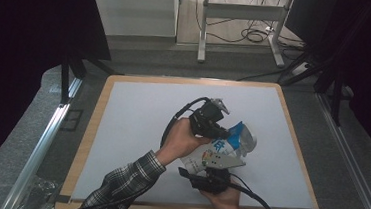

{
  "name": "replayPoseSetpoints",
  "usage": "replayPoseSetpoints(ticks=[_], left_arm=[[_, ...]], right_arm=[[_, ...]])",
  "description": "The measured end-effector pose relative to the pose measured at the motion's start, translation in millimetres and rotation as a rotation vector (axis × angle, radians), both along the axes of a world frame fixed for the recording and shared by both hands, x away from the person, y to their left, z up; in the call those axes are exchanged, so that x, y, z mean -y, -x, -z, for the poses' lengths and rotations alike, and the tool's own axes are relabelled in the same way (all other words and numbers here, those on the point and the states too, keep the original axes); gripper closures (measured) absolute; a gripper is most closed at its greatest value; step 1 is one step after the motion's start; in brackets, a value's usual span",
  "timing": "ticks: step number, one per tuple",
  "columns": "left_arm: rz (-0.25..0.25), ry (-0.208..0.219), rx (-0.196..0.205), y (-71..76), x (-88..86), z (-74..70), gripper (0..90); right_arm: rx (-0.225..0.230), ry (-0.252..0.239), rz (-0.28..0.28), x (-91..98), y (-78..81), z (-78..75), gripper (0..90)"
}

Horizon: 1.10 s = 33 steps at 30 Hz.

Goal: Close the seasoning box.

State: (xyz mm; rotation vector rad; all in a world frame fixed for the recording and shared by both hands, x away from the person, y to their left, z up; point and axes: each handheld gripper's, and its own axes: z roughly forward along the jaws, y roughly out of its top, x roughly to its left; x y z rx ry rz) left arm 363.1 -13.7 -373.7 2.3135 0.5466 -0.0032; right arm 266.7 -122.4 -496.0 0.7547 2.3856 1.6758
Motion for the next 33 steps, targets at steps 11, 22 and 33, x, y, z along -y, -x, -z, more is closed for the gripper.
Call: replayPoseSetpoints(ticks=[11,22,33], left_arm=[[-0.009,0.022,-0.006,1.5,-10.3,-1.6,88.6],[-0.023,0.044,-0.018,1.4,-23.6,-2.9,88.6],[-0.025,0.081,-0.027,3.1,-37.8,-4.0,88.7]], right_arm=[[-0.011,0.022,0.012,2.0,-2.7,5.2,56.2],[-0.007,0.056,0.026,2.3,-4.5,10.1,55.5],[-0.005,0.1,0.049,2.2,-9.0,17.8,54.1]])
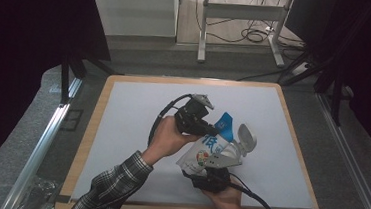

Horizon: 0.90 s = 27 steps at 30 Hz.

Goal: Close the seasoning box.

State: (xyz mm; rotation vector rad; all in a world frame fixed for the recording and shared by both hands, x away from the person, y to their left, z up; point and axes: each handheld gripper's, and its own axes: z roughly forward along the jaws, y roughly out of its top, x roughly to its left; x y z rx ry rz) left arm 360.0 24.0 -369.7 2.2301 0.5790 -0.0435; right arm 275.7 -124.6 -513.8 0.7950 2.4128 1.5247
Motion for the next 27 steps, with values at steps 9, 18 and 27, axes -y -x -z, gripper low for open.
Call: replayPoseSetpoints(ticks=[9,18,27], left_arm=[[-0.011,0.013,-0.002,2.0,-12.1,0.1,88.7],[0.003,0.021,0.01,4.0,-22.3,0.0,89.3],[-0.005,0.042,0.025,7.4,-31.2,0.7,89.4]], right_arm=[[-0.004,0.023,0.004,0.4,-2.1,4.1,53.3],[0.004,0.044,0.005,1.4,-3.4,6.3,52.1],[-0.017,0.068,0.008,6.8,-5.1,9.6,49.9]])
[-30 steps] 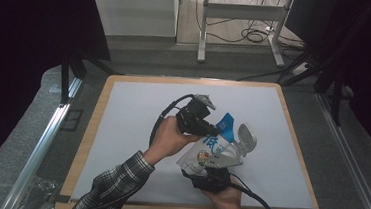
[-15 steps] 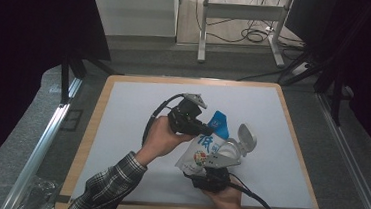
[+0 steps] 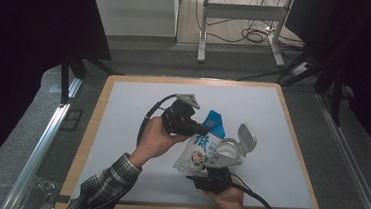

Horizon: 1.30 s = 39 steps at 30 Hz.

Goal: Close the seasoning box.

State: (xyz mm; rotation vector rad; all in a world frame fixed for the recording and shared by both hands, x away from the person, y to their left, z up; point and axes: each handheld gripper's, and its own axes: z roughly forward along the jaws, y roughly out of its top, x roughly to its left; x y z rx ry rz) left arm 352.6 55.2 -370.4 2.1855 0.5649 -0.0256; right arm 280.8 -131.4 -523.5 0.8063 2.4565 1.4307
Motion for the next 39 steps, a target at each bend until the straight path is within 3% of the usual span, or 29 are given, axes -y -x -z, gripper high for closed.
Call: replayPoseSetpoints(ticks=[10,17,25,39], left_arm=[[-0.035,0.03,0.031,1.6,-16.7,1.9,89.4],[-0.092,0.015,0.077,1.8,-27.8,4.7,89.3],[-0.135,0.036,0.062,-5.7,-43.6,16.8,89.3],[-0.189,0.027,0.091,-14.2,-56.4,28.9,89.2]], right_arm=[[-0.025,0.012,-0.017,2.1,3.3,0.3,48.9],[-0.047,0.011,-0.028,4.8,5.3,1.1,48.5],[-0.077,0.002,-0.025,12.3,4.3,-0.6,48.3],[-0.099,0.015,-0.038,24.5,6.9,-2.7,48.3]])
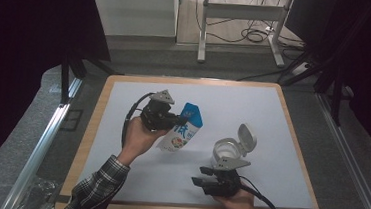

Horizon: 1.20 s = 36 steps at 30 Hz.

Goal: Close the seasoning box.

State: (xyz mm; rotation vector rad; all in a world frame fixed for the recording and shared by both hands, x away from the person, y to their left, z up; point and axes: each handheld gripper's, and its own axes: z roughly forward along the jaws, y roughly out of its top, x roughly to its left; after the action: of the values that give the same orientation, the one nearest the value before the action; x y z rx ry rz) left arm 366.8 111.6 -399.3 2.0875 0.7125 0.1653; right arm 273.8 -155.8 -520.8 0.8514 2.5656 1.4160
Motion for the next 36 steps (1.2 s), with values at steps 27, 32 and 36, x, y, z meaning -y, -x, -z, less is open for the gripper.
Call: replayPoseSetpoints(ticks=[27,32,36], left_arm=[[-0.057,0.047,0.081,-8.7,-21.7,22.6,88.5],[-0.071,0.036,0.082,-4.6,-31.3,27.6,87.2],[-0.081,0.043,0.077,-2.4,-39.6,30.2,87.2]], right_arm=[[0.01,0.094,0.041,30.1,9.5,0.6,66.2],[0.011,0.111,0.04,32.2,9.5,0.7,70.2],[0.004,0.108,0.041,34.3,9.1,0.4,71.0]])
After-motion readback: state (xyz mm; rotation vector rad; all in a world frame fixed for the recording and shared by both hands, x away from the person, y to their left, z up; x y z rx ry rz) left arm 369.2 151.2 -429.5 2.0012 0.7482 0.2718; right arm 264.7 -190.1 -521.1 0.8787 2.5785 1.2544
